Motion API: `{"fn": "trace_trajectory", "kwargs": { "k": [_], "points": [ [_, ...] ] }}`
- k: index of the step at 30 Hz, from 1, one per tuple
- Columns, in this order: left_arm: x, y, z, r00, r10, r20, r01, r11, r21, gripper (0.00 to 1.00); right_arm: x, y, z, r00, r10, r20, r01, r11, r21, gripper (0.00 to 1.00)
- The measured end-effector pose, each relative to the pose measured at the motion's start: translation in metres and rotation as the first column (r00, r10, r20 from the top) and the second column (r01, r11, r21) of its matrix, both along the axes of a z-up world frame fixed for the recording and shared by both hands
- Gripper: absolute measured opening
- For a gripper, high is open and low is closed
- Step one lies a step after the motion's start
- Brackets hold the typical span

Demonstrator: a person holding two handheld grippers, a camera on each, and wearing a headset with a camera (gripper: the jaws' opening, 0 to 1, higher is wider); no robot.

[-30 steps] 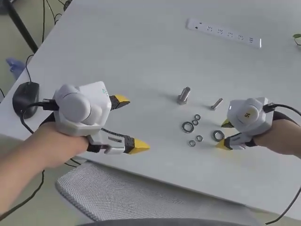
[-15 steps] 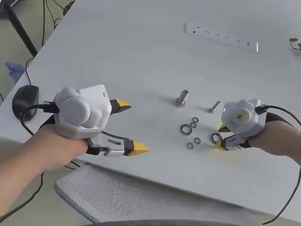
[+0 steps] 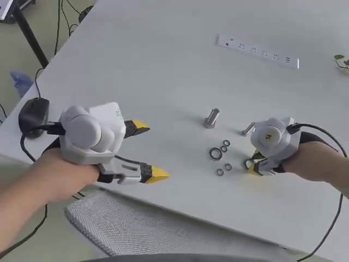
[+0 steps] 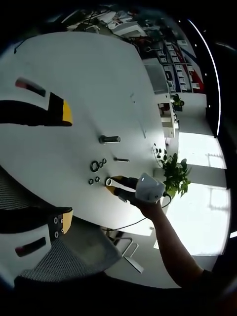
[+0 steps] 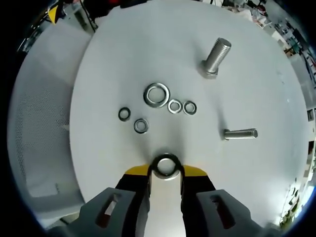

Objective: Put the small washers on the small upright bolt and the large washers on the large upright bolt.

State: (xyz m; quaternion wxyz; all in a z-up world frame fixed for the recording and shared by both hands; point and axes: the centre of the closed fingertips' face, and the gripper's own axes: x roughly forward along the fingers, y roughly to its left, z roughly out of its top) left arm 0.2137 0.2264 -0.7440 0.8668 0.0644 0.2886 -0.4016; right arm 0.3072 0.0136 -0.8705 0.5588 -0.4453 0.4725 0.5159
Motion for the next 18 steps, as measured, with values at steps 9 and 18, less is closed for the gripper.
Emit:
{"fn": "trace_trajectory", "kwargs": {
  "k": [9,18],
  "points": [
    [0.003,0.003,0.012,1.0,0.021,0.015,-0.021,1.0,0.022,0.64,0.001,0.0,0.002,0.997,-0.08,-0.022,0.081,0.994,0.07,0.2],
    [0.003,0.002,0.014,1.0,0.008,0.026,-0.009,0.999,0.032,0.65,-0.002,-0.002,0.003,0.994,-0.106,-0.028,0.108,0.99,0.085,0.21]
  ]
}}
